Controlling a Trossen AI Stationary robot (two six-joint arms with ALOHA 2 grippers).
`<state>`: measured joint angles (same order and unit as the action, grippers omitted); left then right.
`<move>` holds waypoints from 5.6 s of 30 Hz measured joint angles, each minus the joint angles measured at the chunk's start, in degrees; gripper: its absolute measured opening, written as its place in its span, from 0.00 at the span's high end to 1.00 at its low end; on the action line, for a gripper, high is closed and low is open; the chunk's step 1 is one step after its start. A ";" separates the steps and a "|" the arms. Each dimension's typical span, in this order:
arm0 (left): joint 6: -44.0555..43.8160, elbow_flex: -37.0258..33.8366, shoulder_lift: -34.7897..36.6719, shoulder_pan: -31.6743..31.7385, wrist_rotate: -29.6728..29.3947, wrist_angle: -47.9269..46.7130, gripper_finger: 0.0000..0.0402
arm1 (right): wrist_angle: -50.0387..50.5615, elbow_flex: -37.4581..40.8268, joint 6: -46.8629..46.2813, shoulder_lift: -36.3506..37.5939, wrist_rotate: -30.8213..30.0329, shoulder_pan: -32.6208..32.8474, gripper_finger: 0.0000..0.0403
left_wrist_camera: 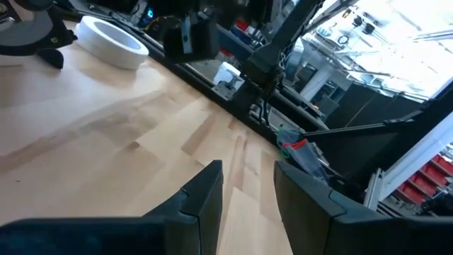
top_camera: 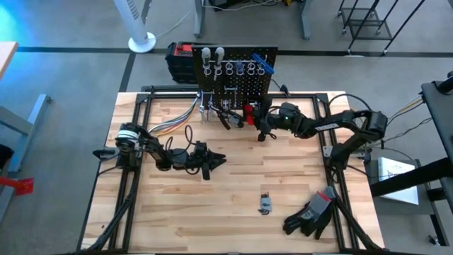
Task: Hang tools onto peg board
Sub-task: Put the red cutter into the black tool bin on the peg board, then put the black hex key set into the black tool bin on the peg board
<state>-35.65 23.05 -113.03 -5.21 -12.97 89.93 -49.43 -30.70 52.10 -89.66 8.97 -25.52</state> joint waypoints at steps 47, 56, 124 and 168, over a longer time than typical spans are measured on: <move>2.99 -0.31 0.00 -0.70 -1.53 0.00 0.71 | 48.10 1.11 -46.57 34.55 -26.50 5.14 0.87; 2.14 -0.32 0.00 -1.25 -1.53 -0.11 0.71 | 45.12 1.53 -51.86 28.40 -21.17 4.99 0.99; 5.15 -1.44 0.52 -2.14 -1.53 -2.14 0.71 | 90.27 -35.07 1.26 -21.19 -5.15 53.23 0.40; 6.72 -1.42 0.52 -2.27 -3.04 -2.71 0.71 | 104.68 -36.06 -33.56 9.98 -25.27 41.86 1.00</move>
<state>-28.93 21.63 -112.51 -7.49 -16.01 87.22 55.25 -66.76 18.54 -79.68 -16.29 16.35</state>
